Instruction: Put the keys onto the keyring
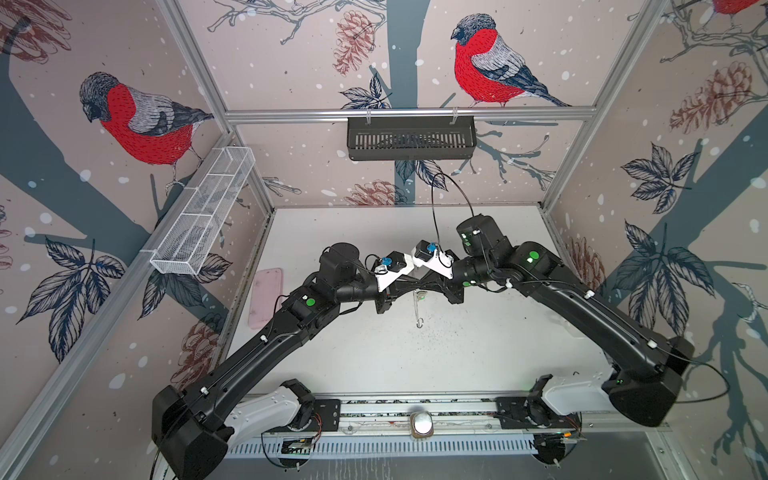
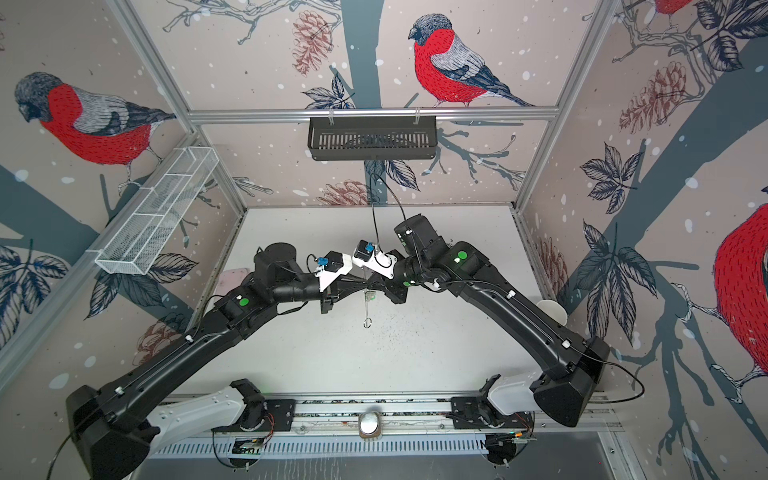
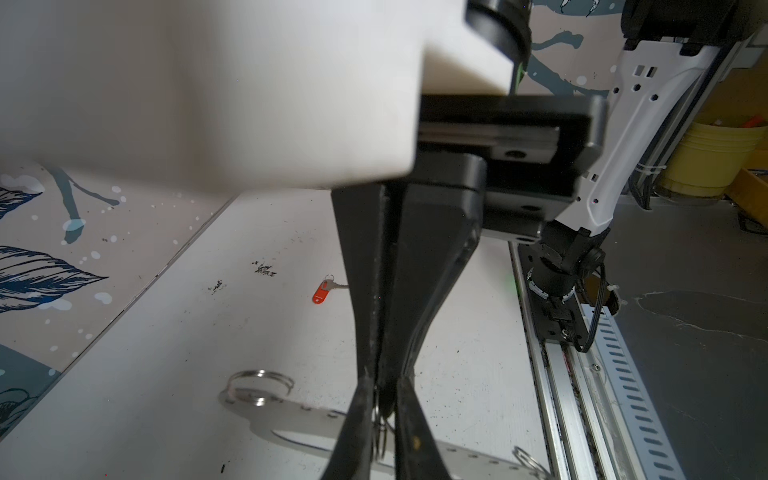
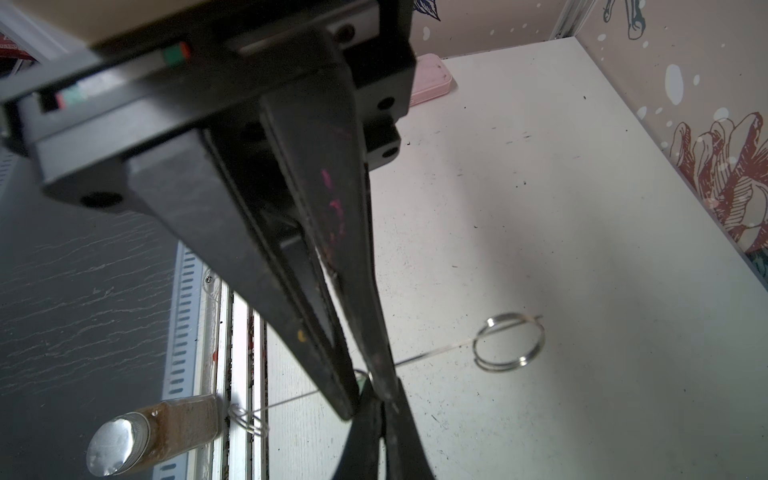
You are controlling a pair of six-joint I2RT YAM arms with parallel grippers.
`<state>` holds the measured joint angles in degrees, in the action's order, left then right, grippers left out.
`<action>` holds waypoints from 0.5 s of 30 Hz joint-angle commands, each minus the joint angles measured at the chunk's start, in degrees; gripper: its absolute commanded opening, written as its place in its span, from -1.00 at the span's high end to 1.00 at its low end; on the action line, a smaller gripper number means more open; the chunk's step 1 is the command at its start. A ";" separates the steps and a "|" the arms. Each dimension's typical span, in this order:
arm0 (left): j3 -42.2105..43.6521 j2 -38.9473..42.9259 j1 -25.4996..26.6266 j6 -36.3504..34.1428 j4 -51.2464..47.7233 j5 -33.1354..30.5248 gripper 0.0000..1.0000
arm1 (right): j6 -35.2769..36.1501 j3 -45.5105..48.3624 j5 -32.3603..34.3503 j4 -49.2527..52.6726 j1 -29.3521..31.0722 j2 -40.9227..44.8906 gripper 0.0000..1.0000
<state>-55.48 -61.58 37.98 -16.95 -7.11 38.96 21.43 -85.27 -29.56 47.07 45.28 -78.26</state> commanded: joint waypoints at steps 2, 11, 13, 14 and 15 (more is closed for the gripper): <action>-0.43 -0.04 -0.01 -0.72 -0.71 -0.15 0.87 | 1.16 0.02 -3.57 -2.52 0.23 0.48 1.00; 0.31 0.13 -0.01 -0.57 0.72 -0.57 1.00 | 0.99 0.15 -3.71 -3.24 0.33 1.13 1.00; 1.35 0.73 -0.01 0.25 2.84 -1.08 1.00 | 0.40 0.58 -3.08 -4.11 0.26 1.55 1.00; 2.17 1.18 -0.05 0.93 4.54 -1.29 1.00 | -0.12 0.99 -2.55 -4.82 0.33 1.91 1.00; 2.94 1.72 -0.01 1.58 6.27 -1.46 1.00 | -0.73 1.57 -2.02 -5.76 0.29 2.32 1.00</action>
<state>-53.80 -60.60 38.00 -16.78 -4.69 38.92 21.80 -84.33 -29.56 46.96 45.39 -76.95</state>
